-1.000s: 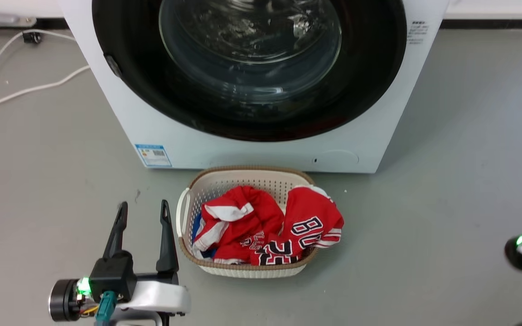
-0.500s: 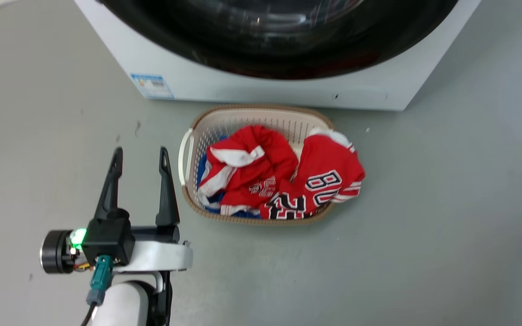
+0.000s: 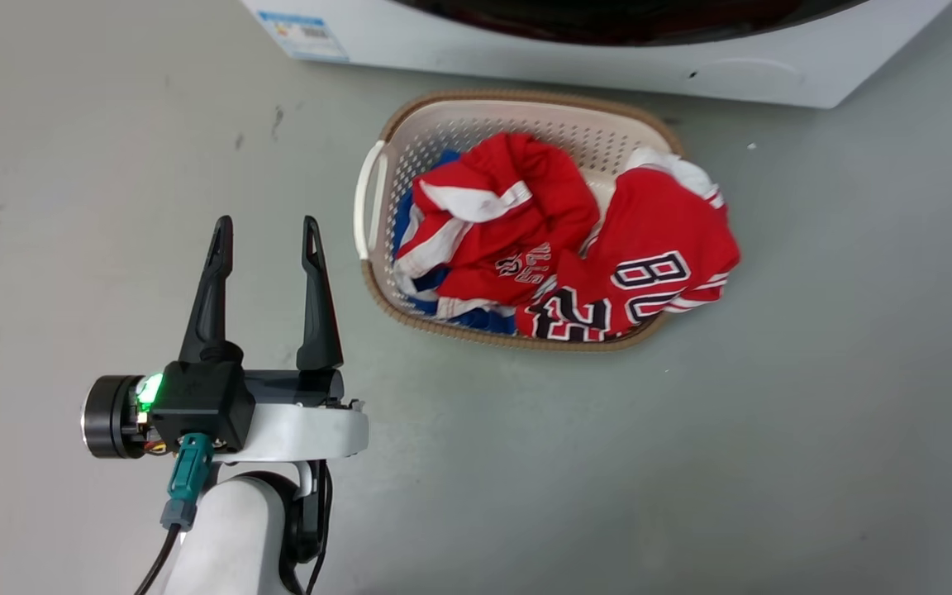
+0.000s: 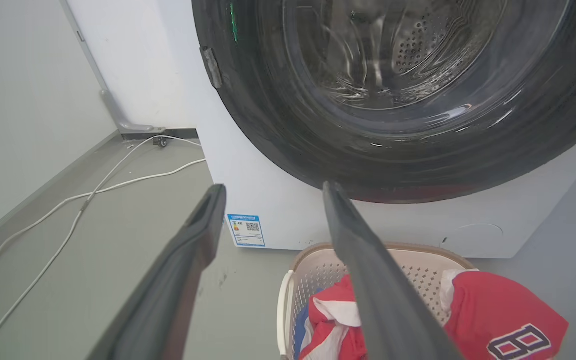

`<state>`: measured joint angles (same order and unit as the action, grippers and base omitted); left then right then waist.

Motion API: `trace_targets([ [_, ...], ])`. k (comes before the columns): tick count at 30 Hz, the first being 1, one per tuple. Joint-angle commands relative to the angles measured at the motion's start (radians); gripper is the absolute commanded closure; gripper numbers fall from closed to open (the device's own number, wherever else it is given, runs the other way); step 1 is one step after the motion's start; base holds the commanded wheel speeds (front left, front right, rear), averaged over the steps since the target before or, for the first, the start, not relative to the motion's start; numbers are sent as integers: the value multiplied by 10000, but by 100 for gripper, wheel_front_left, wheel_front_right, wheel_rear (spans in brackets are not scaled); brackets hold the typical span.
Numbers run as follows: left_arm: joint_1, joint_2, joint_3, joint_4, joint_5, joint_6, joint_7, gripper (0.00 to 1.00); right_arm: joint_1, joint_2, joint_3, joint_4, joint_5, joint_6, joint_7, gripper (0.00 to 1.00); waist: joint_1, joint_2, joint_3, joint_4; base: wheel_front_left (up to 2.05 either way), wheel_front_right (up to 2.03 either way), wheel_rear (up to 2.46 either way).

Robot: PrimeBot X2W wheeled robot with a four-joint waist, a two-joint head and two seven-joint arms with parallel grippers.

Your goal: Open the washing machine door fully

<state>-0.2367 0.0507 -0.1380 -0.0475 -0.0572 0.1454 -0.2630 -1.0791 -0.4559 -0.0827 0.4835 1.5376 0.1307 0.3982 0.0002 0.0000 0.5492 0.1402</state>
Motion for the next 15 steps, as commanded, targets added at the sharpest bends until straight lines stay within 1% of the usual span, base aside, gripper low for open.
trace_targets([
  [1,-161,-10,-37,-19,-81,88,-27,0,-388,-121,293,159,-234,2,226,100,-2,0,284,259,0,0,0],
  [6,-165,-13,-105,-61,-157,206,-27,0,-934,-126,902,489,-669,2,763,100,-2,0,432,395,0,0,0],
  [12,-224,-10,-153,-35,-253,261,-27,0,-1075,-158,1389,648,-1015,2,1341,100,-2,0,495,460,0,0,0],
  [15,-253,-8,-171,-3,-299,313,-27,0,-991,-63,1562,527,-1044,15,1618,100,-2,0,474,427,0,0,0],
])
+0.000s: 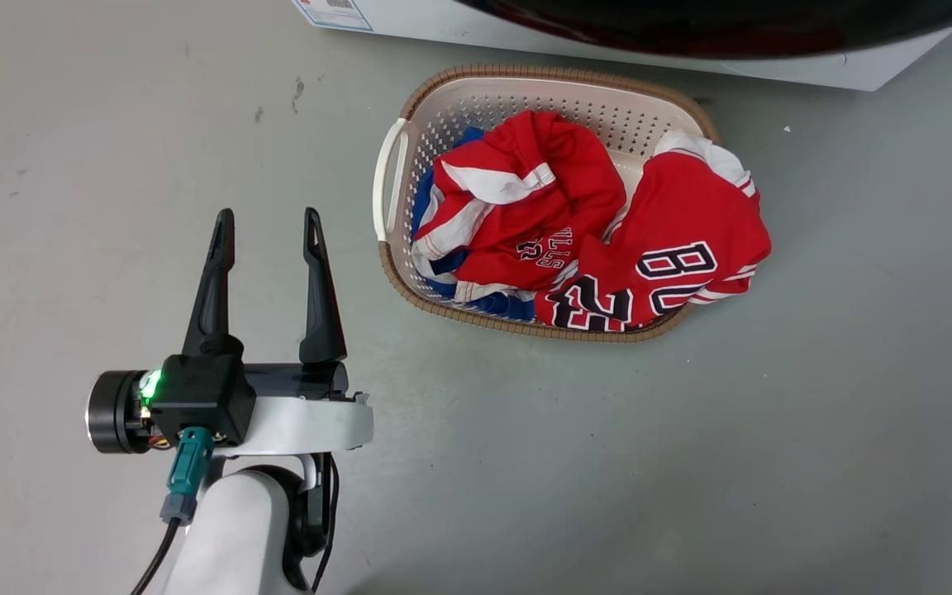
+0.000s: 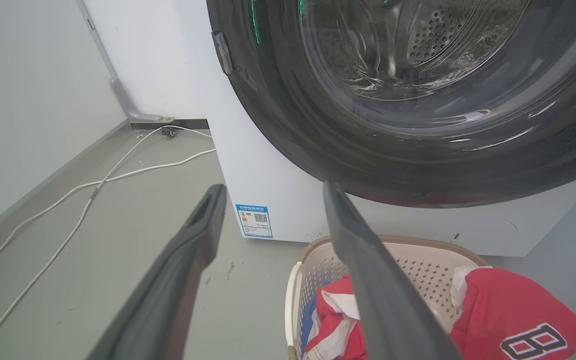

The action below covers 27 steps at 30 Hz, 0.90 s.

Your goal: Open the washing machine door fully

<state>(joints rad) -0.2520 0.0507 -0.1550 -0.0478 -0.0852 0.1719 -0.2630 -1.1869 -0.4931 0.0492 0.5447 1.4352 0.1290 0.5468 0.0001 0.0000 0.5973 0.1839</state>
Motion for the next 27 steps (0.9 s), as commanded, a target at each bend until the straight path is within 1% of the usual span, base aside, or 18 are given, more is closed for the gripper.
trace_targets([
  [1,-98,-10,-2,19,-32,61,-27,0,166,334,292,-141,-32,30,219,100,-1,0,-30,-31,0,0,0],
  [7,-50,-8,24,137,-27,23,-27,0,746,359,542,-587,-6,27,753,100,-1,0,-240,-187,0,0,0],
  [12,108,-8,169,192,47,-26,-27,0,1513,483,817,-1219,77,29,1222,100,-1,0,-564,-361,0,0,0],
  [21,491,-8,452,250,204,-174,-27,0,3356,778,1283,-2779,563,29,2043,100,-1,0,-1343,-647,0,0,0],
  [27,774,-8,510,283,254,-190,-27,0,4786,999,1641,-3485,770,15,2408,100,-1,0,-1776,-792,0,0,0],
])
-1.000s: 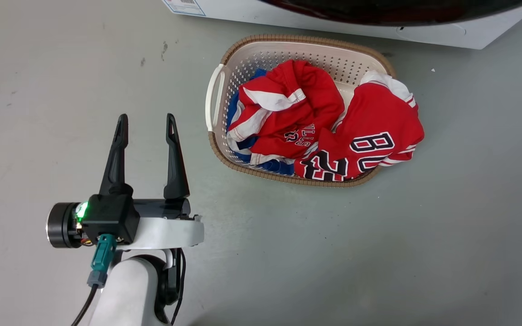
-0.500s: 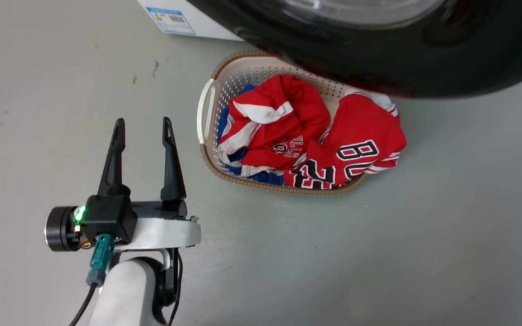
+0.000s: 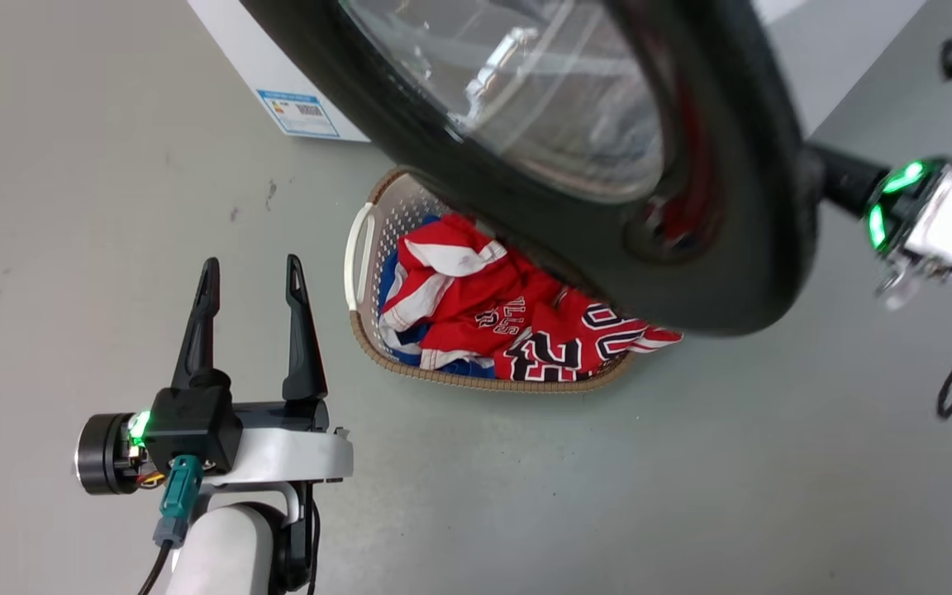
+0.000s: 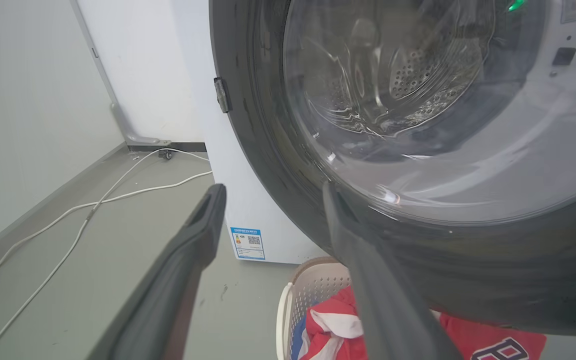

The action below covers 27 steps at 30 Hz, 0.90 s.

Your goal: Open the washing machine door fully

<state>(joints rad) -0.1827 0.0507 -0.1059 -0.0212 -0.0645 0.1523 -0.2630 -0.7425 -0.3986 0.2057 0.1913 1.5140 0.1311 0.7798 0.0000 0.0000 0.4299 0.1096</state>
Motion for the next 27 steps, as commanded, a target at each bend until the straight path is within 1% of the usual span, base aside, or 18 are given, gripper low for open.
trace_targets([
  [1,131,-8,30,27,54,-4,-27,0,570,113,147,-51,28,-6,105,100,0,0,-180,-69,0,0,0],
  [5,282,-10,77,61,89,-63,-27,0,1298,339,384,-404,174,-9,220,100,0,0,-472,-124,0,0,0],
  [17,727,-9,226,106,180,-155,-27,0,2830,1199,1101,-1594,475,8,213,100,0,0,-1155,-97,0,0,0],
  [27,968,-10,229,191,210,-171,-27,0,3653,1977,1866,-1991,480,8,138,100,0,0,-1636,1,0,0,0],
])
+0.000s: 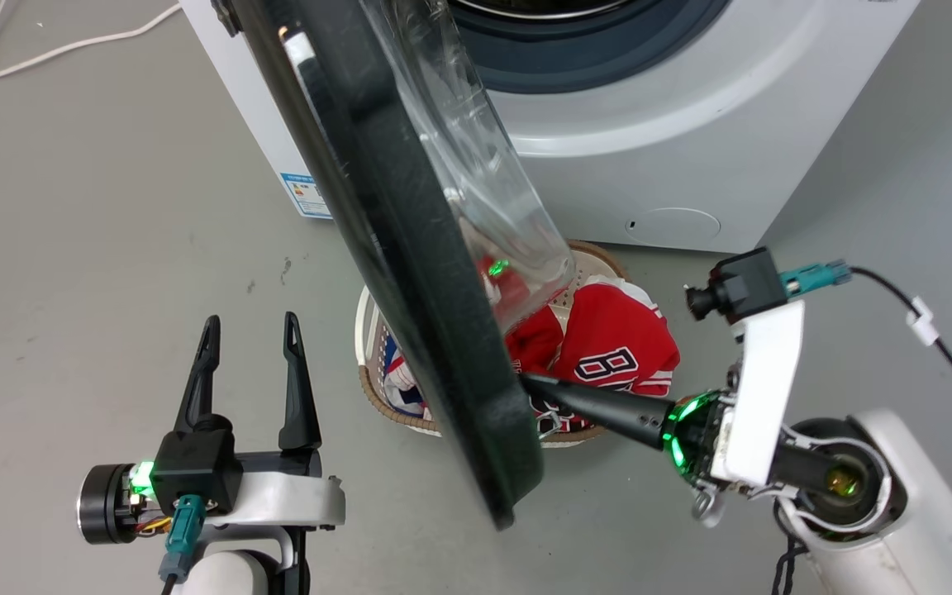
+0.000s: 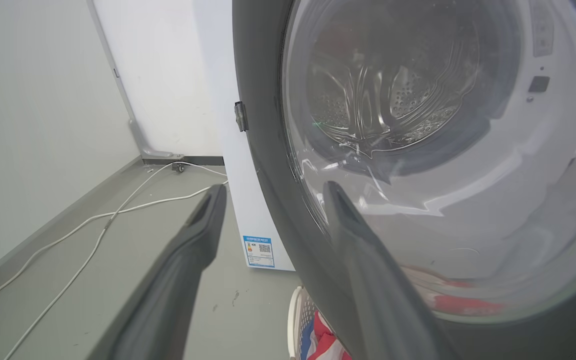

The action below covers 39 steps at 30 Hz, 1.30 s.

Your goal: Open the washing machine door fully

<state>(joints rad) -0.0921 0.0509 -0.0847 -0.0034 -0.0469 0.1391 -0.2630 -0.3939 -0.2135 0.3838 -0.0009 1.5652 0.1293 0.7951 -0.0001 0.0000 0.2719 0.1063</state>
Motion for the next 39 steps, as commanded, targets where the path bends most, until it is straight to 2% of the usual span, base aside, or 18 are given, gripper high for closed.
trace_targets([
  [1,87,-10,21,14,35,-38,-27,0,225,182,142,-77,-54,25,-43,100,1,0,-102,53,0,0,0],
  [12,344,-11,93,66,85,-35,-27,0,784,756,647,248,-28,25,-192,100,1,0,-511,147,0,0,0],
  [18,536,-11,81,85,92,-1,-27,0,1071,864,759,457,-45,11,-312,100,1,0,-775,76,0,0,0],
  [24,811,-11,199,151,134,-58,-27,0,1563,741,288,569,-73,14,-935,100,1,0,-1170,-61,0,0,0],
  [31,1257,-9,357,215,171,-111,-27,0,2304,823,-1085,167,-83,14,-2663,100,1,0,-1857,-349,0,0,0],
  [32,1325,-11,363,227,185,-140,-27,0,2401,845,-1298,75,-120,14,-2974,94,1,0,-1958,-376,0,0,0],
  [33,1382,-7,390,240,196,-142,-27,0,2533,898,-1534,7,-105,14,-3286,66,1,0,-2070,-406,0,0,0],
  [34,1460,6,422,246,186,-153,-27,0,2654,930,-1753,-83,-193,14,-3628,50,1,0,-2170,-442,0,0,0],
  [35,1543,14,450,255,180,-167,-27,0,2733,946,-1995,-184,-358,14,-4047,0,1,0,-2270,-479,0,0,0],
  [39,1790,39,557,197,226,-203,-27,0,3030,779,-2645,-711,-1620,14,-5922,0,1,0,-2558,-602,0,0,0],
])
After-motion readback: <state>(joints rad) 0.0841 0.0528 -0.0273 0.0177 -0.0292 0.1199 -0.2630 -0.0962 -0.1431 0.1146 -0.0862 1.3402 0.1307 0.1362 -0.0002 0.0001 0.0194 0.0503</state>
